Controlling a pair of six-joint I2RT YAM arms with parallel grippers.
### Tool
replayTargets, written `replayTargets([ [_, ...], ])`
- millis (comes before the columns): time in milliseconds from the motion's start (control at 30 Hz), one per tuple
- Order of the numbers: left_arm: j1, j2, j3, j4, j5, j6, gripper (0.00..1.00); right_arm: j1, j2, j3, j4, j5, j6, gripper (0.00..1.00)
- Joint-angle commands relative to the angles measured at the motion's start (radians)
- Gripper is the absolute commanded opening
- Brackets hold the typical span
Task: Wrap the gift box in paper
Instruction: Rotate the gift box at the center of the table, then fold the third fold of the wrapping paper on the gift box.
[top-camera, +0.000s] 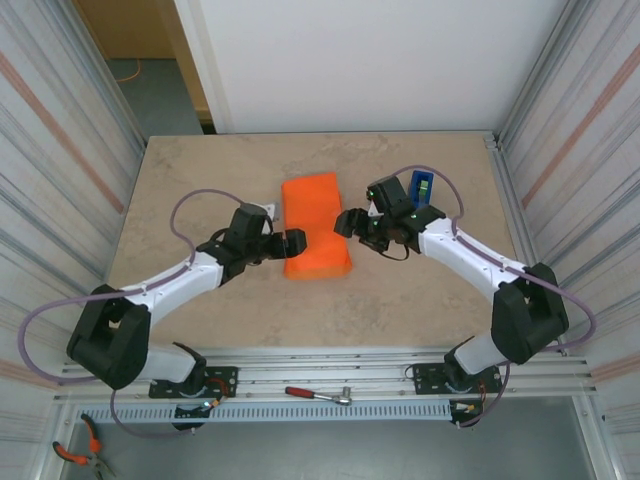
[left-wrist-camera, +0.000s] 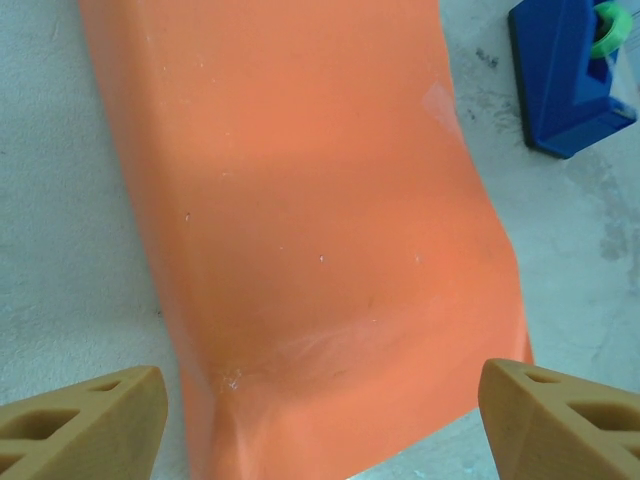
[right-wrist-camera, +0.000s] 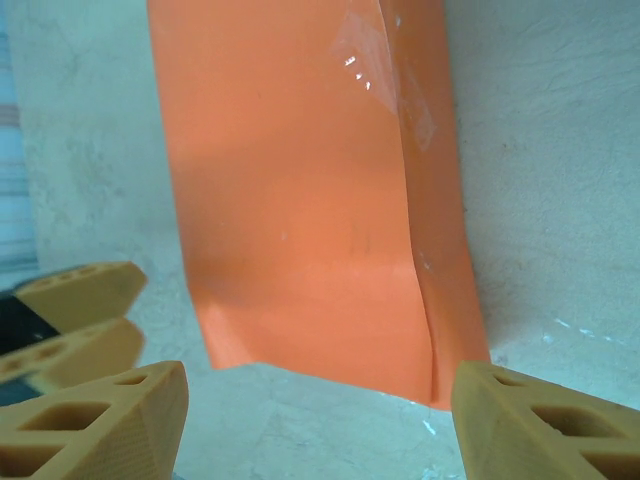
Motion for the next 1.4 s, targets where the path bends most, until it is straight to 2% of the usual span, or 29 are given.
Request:
replayTargets([
  [0,-0.039,0.008,-0.028,0.010,-0.108,0.045,0.82,0.015,-0.015,0.089,-0.097,0.073,0.114,0.69],
  [167,-0.087,0.062,-0.048,0.043,-0.223,0.038,0.81,0.039,-0.023,0.195,-0.133,0.155,0.212,0.69],
  [433,-0.109,0.172,-0.052,0.101,-0.323,0.006,0.81,0.040,-0.050,0.296,-0.016,0.076,0.284,0.70],
  [600,-0.114,0.232,-0.030,0.108,-0.338,0.005,0.80,0.028,-0.036,0.321,0.085,-0.041,0.355,0.70],
  [800,-0.131,0.189,-0.016,0.097,-0.348,0.022,0.80,0.022,-0.016,0.325,0.196,-0.162,0.434,0.70],
  [1100,-0.129,0.200,-0.019,0.091,-0.354,0.046,0.80,0.010,0.001,0.305,0.282,-0.221,0.496,0.70],
  [1200,-0.127,0.211,-0.026,0.107,-0.360,0.051,0.80,0.014,-0.020,0.271,0.355,-0.202,0.514,0.70],
  [1367,-0.119,0.244,-0.027,0.139,-0.354,0.059,0.80,0.032,0.027,0.348,0.315,-0.226,0.485,0.70],
])
